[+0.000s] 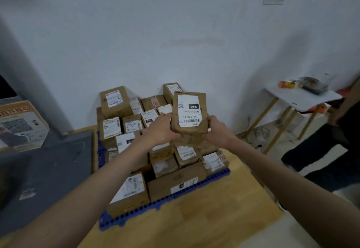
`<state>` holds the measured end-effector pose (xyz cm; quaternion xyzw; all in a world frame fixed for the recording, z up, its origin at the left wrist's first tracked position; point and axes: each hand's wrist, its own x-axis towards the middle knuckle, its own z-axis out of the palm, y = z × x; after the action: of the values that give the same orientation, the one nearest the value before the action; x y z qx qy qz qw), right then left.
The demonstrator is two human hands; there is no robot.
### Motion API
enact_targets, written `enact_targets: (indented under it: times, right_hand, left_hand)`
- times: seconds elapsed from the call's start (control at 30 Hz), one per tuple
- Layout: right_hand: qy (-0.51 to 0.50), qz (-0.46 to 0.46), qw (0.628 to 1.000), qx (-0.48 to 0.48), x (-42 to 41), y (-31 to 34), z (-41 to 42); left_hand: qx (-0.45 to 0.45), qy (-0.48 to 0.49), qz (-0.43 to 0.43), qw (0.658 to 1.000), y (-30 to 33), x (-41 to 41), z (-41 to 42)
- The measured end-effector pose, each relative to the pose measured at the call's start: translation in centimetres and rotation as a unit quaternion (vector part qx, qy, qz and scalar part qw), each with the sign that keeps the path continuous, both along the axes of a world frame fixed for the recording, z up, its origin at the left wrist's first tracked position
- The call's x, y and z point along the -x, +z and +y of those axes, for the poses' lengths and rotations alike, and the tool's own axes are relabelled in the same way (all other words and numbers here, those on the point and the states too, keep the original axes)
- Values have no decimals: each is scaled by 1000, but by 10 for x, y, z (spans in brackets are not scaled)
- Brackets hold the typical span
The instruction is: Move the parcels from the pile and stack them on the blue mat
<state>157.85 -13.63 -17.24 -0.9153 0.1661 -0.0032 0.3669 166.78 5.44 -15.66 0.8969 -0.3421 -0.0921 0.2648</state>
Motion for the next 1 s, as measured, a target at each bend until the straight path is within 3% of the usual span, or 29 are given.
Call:
enact_targets:
  times: [0.33,0.7,1.0]
  right_hand:
    - [78,20,997,-22,-41,-7,-103]
    - [149,4,988,-52,-157,5,-94]
    - [161,10,985,-64,-283,11,-82]
  left_hand:
    - [28,90,15,995,-18,-12,-91]
    - [35,158,32,986,5,-95,-78]
    - [15,185,25,982,6,-214,-70]
